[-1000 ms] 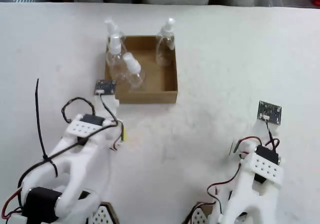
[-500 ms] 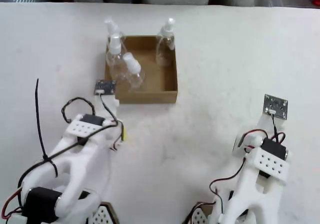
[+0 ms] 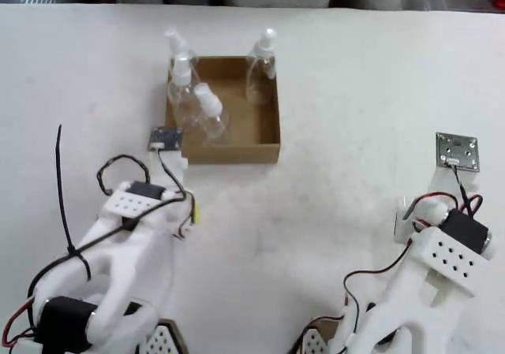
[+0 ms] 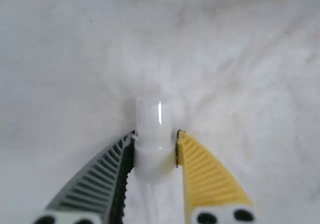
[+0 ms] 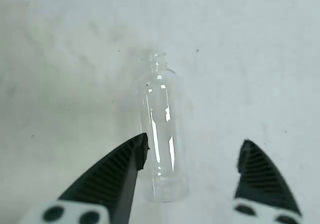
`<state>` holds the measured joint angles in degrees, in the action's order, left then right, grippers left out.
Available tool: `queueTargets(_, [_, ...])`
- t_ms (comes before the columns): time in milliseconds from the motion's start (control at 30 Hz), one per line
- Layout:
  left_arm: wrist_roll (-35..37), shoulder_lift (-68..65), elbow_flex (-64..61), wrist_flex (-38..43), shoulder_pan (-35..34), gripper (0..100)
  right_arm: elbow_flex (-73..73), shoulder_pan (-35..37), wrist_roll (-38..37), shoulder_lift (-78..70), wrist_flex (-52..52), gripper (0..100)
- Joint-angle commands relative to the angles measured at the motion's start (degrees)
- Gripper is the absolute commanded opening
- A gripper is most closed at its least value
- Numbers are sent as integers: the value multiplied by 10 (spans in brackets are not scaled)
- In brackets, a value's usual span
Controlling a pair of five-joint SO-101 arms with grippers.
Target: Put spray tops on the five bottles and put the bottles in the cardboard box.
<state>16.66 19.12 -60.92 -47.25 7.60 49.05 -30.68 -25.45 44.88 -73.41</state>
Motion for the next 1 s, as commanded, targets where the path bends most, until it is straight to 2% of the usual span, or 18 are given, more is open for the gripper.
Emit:
queueTargets(0, [-5, 13, 1, 2, -3, 21, -30, -5, -10, -5, -8, 214])
queueTargets(233, [-5, 13, 1, 5, -2, 21, -66, -6, -5, -168, 56, 230])
queueTargets(400, [-5, 13, 2, 6, -2, 21, -133, -3, -9, -274, 29, 233])
queueTargets(733, [-5, 13, 3, 6, -1, 21, -137, 41, -4, -293, 28, 233])
queueTargets(967, [-5, 13, 3, 6, -1, 21, -63, 53, -4, -292, 124, 233])
